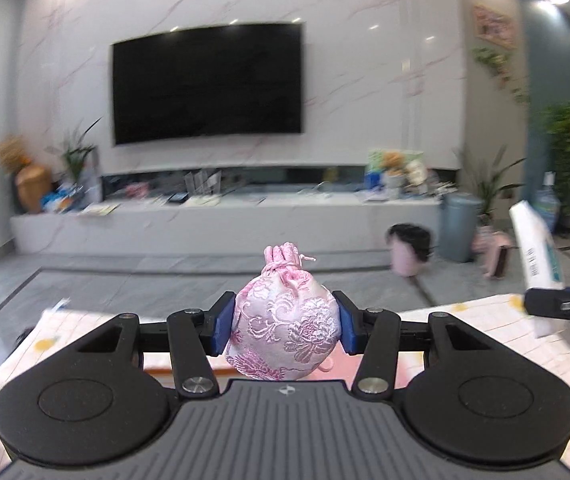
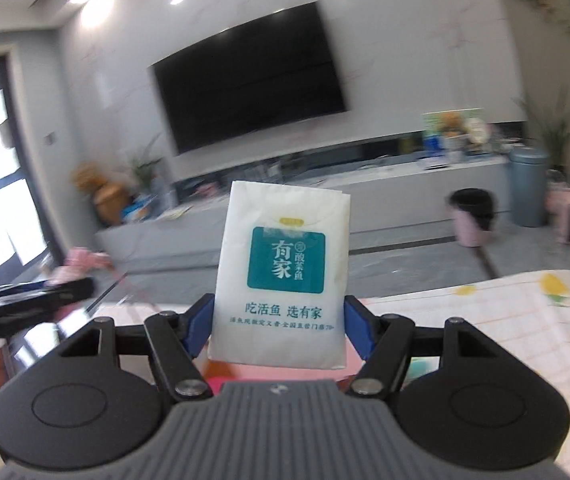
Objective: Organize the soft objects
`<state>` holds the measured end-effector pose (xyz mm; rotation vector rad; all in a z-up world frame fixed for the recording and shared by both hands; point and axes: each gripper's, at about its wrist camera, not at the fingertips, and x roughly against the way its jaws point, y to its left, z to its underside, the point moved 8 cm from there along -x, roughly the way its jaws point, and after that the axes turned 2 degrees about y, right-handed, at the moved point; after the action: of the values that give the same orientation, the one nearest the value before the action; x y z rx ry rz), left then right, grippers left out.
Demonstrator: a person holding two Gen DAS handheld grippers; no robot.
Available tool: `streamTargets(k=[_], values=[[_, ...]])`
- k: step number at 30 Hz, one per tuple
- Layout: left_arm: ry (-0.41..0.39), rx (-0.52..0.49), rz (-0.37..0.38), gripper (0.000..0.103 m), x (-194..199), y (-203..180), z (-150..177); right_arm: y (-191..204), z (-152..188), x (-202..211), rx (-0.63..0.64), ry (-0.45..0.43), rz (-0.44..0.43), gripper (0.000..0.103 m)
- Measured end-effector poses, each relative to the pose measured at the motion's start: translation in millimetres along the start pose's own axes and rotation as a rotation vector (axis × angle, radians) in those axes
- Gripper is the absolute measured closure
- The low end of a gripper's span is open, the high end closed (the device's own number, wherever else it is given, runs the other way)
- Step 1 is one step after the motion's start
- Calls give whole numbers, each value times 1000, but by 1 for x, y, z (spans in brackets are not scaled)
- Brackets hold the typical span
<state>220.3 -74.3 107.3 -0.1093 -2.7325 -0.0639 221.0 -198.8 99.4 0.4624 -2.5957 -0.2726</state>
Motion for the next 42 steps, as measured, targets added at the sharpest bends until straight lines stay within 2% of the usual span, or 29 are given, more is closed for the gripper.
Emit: streamTargets(k=[3,6,12,16,19,22,27,30,34,37,40,42], values=[[39,31,-66,45,-12,30,15,42,9,-20,45,41,-70,36],[98,83,-86,45,-25,62,39,75,22,-40,48,89,-140,36],[281,304,-3,45,-79,94,101,106,43,-78,61,139,-172,36],[347,401,65,44,-108,105,124,107,53,-106,41,156,-152,36],[338,407,99,41,-117,106,125,107,63,-115,34,149,-131,36],[340,361,112,37,-122,104,130,111,68,-121,11,143,-129,36],[384,284,70,26,-132,97,141,108,77,-123,26,162,-102,36],[398,327,38,23,-124,104,146,108,80,-121,23,175,-107,36],[340,369,25,21,-101,120,137,120,81,-122,65,187,-107,36],[289,373,-29,21,-82,138,130,134,88,-130,123,228,-92,36],[312,404,-76,21,-70,158,128,150,101,-140,155,286,-94,36],[323,448,-58,21,-65,169,127,161,111,-150,179,316,-81,36]])
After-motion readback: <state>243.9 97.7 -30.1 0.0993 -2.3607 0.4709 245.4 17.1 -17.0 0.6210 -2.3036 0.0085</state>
